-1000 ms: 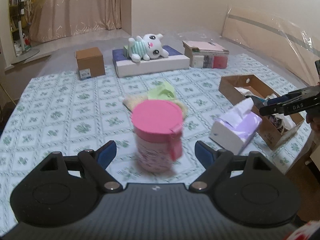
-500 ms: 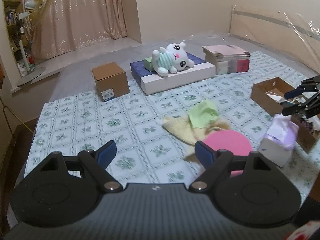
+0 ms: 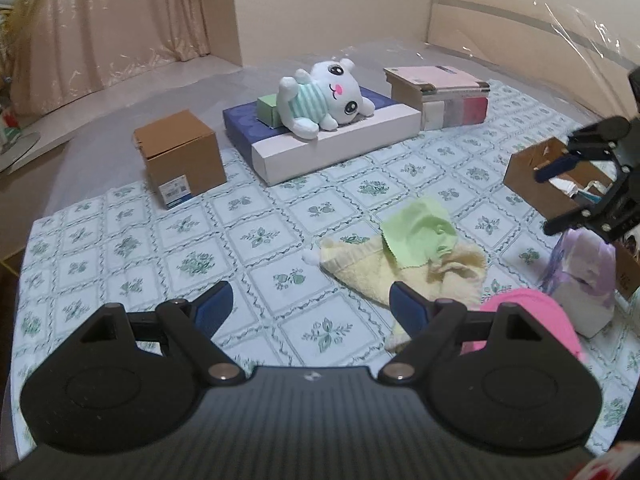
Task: Organize soft objects
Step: 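Grasp the green cloth with the right tool while the left tool grasps the yellow towel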
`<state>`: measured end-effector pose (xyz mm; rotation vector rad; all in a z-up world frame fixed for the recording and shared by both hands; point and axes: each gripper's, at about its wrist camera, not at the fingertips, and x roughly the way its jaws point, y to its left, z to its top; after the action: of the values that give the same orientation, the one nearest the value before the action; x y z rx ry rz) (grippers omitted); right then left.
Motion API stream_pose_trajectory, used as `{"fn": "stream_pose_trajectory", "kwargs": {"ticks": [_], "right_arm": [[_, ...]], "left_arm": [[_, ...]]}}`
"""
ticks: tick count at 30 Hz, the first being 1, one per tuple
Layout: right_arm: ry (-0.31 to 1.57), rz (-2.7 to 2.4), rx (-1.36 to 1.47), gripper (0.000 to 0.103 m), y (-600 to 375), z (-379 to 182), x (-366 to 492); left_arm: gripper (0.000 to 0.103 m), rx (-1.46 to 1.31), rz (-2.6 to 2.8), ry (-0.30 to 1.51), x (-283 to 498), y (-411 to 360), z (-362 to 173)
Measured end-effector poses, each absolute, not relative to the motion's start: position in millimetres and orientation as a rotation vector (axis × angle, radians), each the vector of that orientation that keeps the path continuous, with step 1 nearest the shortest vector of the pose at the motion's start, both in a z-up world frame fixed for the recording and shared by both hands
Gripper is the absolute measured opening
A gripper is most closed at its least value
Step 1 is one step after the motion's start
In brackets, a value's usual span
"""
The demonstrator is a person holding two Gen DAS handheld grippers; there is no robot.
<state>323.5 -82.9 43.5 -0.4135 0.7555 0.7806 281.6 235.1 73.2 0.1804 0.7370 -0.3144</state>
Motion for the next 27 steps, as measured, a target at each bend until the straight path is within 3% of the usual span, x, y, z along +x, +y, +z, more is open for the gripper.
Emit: {"fn": "stream_pose_trajectory", "kwargs": {"ticks": [6,9,14,20,25,27], "right_arm": [[0.756,0.800,-0.459,0.069,-59.5,22.2,357.6],[0.765,0.813,-0.487,0.059,-47.3,9.1,370.6],[0.760,0.835,-0.548,0.052,-30.6,-13.4,385.7],[0.757,0.817,-0.593,0.032,-21.2,-32.1,398.9],[0.747,0.802,-0.595,0.001,-22.0,-35.2,398.8],[0.741,0.796,-0.570,0.001,-25.9,-31.6,397.3]], "left_arm": [[0.084,0.174,-0.361,0.755,314.0,231.0,50.2],[0.084,0.173,-0.385,0.765,326.6,227.0,36.5],[0.084,0.165,-0.428,0.785,344.1,219.8,13.2],[0.084,0.154,-0.450,0.818,356.7,214.9,-8.0],[0.083,0.129,-0.457,0.835,359.2,214.7,-17.0],[0.084,0.131,-0.463,0.845,359.8,213.4,-19.0]]}}
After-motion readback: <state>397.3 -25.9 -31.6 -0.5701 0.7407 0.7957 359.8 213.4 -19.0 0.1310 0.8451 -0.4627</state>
